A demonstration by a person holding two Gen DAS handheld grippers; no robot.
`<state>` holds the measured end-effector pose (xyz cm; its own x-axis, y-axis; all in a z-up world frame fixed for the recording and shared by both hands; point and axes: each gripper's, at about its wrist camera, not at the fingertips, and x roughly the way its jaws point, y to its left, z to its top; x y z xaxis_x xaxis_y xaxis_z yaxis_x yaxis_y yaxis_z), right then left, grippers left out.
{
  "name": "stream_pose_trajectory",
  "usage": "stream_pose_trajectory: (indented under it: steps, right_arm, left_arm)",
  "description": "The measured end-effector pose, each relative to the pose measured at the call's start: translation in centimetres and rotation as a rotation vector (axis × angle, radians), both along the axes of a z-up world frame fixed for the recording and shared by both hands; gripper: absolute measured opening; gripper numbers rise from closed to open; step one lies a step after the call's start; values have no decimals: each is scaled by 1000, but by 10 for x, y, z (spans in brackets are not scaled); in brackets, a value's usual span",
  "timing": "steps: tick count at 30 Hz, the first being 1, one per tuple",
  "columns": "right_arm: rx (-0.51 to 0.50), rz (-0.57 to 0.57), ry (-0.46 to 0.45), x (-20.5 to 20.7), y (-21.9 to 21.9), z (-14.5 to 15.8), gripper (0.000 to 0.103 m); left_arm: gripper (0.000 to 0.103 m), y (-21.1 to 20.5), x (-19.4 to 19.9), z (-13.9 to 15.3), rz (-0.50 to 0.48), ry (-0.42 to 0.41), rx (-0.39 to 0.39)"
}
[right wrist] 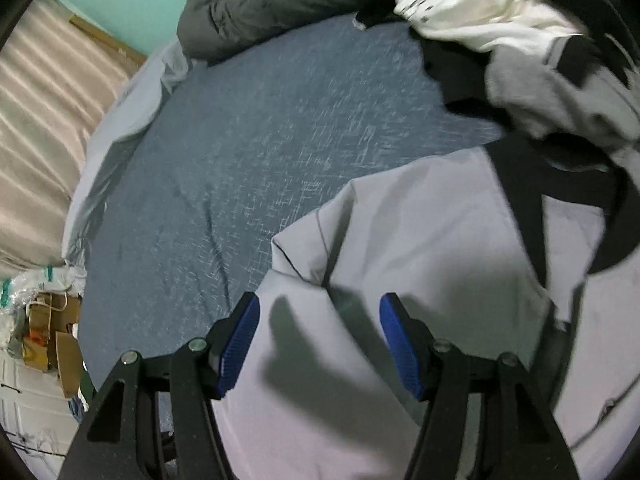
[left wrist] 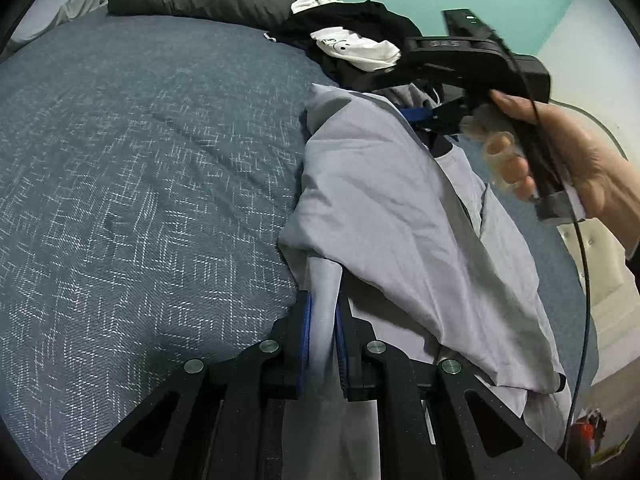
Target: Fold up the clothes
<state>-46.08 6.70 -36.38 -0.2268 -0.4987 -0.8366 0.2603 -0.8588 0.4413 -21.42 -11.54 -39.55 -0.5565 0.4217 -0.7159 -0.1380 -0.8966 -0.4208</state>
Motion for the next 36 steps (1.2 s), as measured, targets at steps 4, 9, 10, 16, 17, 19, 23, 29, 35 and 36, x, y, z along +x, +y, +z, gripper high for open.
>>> stream_pose_trajectory:
  steps: [4,9,10,16,17,19,23,29,35,36]
  right_arm:
    - [-8,51,-10,4,-10,-9,20]
    - [48,74,134,24,6,8,6]
    - [91,72,163,28,11,10,6]
    - [156,112,72,29,30,-7,11]
    - [150,108,78,28,32,-3,22]
    - [113,64,115,22,35,12,50]
    - [62,18,167,6,25,37,57]
    - [248,137,119,-24,-40,25,57]
    - [341,156,74,-32,-57,1,8]
    - [337,146,75,-34,-55,0,6]
  left_arm:
    - [12,0,-2,-2,0,-4,8]
    - [12,1,0,-5,-7,-10,14]
    - [12,0,1,-6,-9,-12,16]
    - [12,2,-3,-6,-17,-11,16]
    - [12,3,-3,-6,-19,-10,14]
    - [12,5,-3,-6,-23,-9,8]
    - [12,9,-3,-6,-28,-7,0]
    - [12,9,-6,-9,-23,-16,8]
    - [7,6,-4,-13,-24,-28,10]
    - [7,6,-2,-15,-23,-30,10]
